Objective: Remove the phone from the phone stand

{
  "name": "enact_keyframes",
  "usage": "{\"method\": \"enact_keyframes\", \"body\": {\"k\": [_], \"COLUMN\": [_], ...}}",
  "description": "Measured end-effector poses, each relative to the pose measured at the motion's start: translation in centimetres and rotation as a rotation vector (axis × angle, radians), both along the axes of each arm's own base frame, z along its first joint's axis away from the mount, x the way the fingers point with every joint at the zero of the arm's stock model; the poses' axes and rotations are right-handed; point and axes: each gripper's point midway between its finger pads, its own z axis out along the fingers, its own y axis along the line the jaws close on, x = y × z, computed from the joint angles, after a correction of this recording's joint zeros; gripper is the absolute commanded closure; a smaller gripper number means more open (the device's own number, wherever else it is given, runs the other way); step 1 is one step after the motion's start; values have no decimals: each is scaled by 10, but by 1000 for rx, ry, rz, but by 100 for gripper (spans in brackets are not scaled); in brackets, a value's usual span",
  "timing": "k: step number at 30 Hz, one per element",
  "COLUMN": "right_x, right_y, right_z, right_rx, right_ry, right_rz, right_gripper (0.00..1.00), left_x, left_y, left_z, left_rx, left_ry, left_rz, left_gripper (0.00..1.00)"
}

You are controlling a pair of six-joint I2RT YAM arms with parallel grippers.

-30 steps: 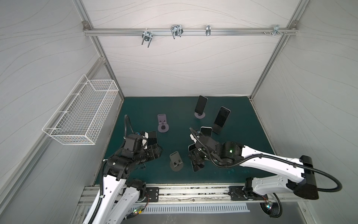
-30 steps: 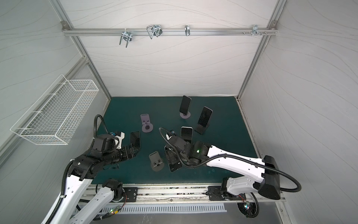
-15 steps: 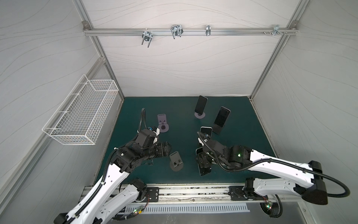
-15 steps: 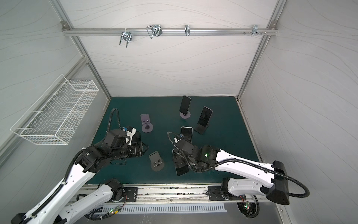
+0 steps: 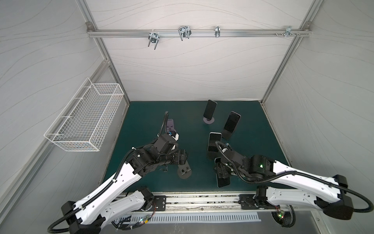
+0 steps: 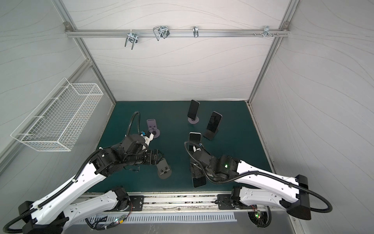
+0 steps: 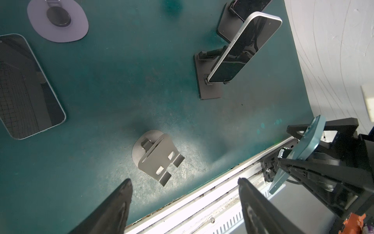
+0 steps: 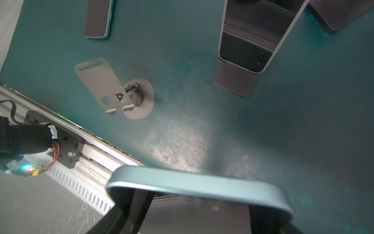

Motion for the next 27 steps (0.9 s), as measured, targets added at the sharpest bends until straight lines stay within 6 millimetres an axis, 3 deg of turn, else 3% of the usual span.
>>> {"method": "enact_keyframes", "body": {"k": [6, 14, 27], "right_x": [-5, -6, 13], "right_y": [-22, -51, -87], "right_z": [-8, -4, 0], "right_rx": [-48, -81, -112], "right_ry": [23, 8, 7], "right_rz": [-43, -106, -245], "right_gripper": [41, 46, 46], "left_x": [1, 6, 7], "left_y": [-10, -25, -58], "left_z": [0, 2, 15], "left_rx": [1, -2, -27], "left_ry": [-15, -40, -79], "left_rz": [-34, -76, -149], "left_gripper": [17, 17, 17]}}
